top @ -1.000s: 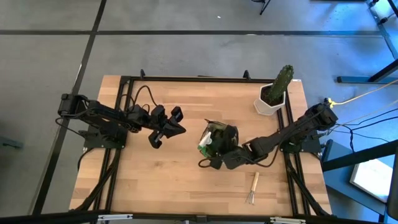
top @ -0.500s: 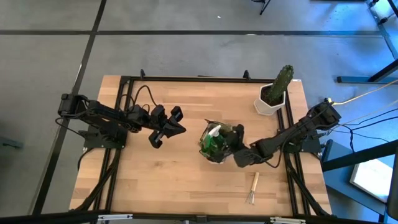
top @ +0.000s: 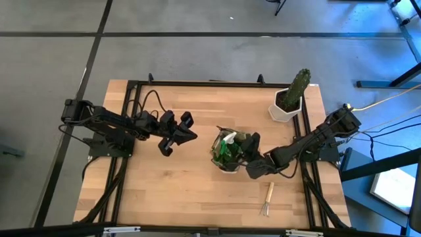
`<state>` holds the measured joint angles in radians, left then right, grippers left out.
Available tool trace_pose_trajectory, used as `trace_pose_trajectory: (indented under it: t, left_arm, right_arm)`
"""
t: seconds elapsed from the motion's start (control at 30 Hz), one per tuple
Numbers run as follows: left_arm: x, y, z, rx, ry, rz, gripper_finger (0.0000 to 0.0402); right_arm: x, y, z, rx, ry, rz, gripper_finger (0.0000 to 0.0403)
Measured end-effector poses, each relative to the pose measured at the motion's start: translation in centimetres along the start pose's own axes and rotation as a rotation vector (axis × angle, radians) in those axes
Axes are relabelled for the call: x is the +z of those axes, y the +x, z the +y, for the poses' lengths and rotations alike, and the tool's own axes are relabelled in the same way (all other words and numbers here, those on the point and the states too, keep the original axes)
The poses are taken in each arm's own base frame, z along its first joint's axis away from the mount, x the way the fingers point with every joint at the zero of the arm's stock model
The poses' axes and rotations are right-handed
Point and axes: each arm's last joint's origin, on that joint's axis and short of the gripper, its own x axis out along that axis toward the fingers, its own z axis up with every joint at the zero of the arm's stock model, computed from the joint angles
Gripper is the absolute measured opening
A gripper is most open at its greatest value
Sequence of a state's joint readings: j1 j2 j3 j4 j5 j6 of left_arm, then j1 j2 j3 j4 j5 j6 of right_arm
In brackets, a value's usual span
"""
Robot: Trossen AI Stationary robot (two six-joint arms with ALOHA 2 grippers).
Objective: Pick & Place Garden tools in Gardening bag
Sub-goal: Put the green spray bottle into the green gardening bag
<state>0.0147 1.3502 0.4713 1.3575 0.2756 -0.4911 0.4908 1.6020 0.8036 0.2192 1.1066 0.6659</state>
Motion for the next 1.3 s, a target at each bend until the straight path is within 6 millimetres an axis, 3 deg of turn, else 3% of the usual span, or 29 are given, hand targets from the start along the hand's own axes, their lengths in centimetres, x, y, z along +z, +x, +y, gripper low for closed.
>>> trace_pose_trajectory:
  t: [0.3,0.67,0.87,1.03,1.3]
  left_arm:
    - [0.0,0.0,0.0,0.005,0.0,-0.003,0.0015]
    - [0.0,0.0,0.0,0.005,0.0,-0.003,0.0015]
    - [0.0,0.0,0.0,0.005,0.0,-0.003,0.0015]
    - [0.0,0.0,0.0,0.005,-0.001,-0.003,0.0015]
    - [0.0,0.0,0.0,0.004,-0.003,-0.002,0.0015]
  right_arm:
    - [-0.1,0.0,0.0,0.013,0.009,0.015,0.0226]
    - [1.3,-0.1,1.0,0.0,-0.079,-0.026,0.0229]
    - [3.4,-0.4,2.3,-0.009,-0.204,-0.069,0.0223]
    - [5.4,-0.4,3.6,0.089,-0.348,-0.054,0.0219]
    - [10.2,1.3,2.7,0.242,-0.483,0.237,0.0218]
